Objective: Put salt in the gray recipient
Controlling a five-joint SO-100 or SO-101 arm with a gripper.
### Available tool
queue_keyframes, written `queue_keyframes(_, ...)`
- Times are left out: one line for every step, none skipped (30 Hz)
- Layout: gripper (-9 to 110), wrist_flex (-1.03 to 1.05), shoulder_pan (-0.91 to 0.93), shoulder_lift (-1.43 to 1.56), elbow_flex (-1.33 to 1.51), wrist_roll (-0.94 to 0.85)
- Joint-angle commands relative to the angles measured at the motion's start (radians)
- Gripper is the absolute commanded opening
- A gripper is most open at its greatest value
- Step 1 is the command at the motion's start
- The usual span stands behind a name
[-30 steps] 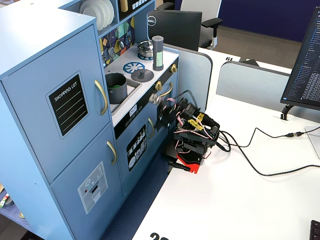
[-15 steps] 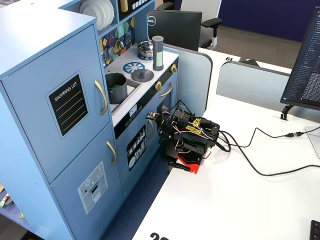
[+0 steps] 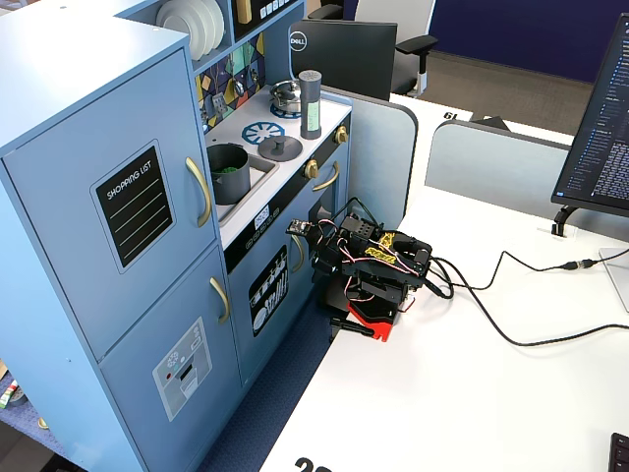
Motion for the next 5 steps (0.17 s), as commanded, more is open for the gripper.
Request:
queue_keyframes(3,-0.005,-0.008,0.005,0.0,0.012)
queue_keyframes(3,-0.005,-0.008,0.005,0.0,0.012)
queue_keyframes(3,-0.005,-0.008,0.005,0.0,0.012)
queue_keyframes(3,-0.005,-0.008,0.005,0.0,0.012)
queue_keyframes(4,-0.005,-0.008,0.005,0.0,0.012)
